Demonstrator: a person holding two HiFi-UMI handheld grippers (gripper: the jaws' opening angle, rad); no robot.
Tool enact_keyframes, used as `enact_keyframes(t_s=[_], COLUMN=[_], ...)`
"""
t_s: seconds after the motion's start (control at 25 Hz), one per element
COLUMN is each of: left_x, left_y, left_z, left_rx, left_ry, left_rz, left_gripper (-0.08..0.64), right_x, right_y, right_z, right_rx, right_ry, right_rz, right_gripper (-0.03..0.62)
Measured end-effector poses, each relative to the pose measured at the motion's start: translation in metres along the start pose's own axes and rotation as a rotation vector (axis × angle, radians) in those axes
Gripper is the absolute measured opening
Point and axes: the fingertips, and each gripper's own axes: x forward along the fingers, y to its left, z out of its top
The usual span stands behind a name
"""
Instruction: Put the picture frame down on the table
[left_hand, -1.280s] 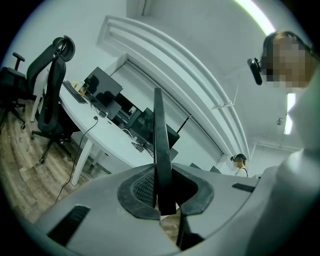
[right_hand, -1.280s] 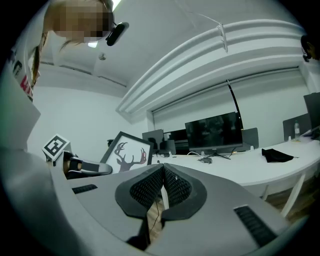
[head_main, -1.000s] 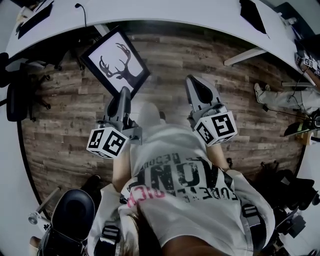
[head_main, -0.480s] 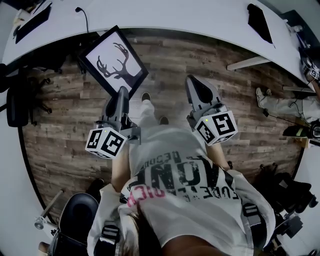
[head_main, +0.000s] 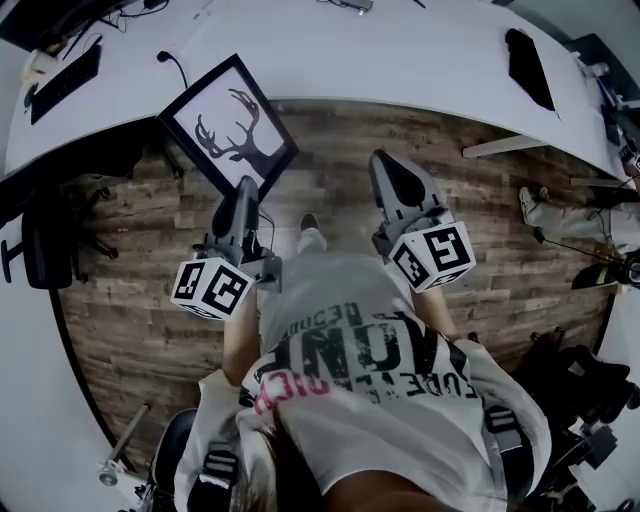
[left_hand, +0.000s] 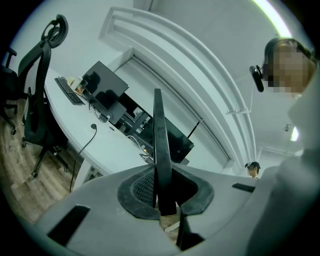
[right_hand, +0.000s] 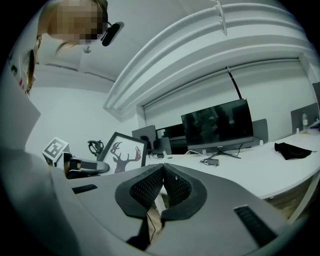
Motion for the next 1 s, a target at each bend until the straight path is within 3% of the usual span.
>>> enact_keyframes(t_s=[0.6, 1.0], left_x=[0.029, 0.096], left_y=[0.046, 0.068], left_z=[0.024, 0.05], left_rx=[-0.041, -0.046], left_ry=[-0.008, -0.042], left_rz=[0.072, 0.12], left_gripper=[0.031, 0.031], right_x=[0.067, 0.143], right_y=[-0.006, -0.053], right_z=[0.001, 0.022], right_rx=[0.007, 0.005], right_ry=[0.041, 0.036], right_rz=[0.032, 0.079], right_gripper=[0.002, 0.002])
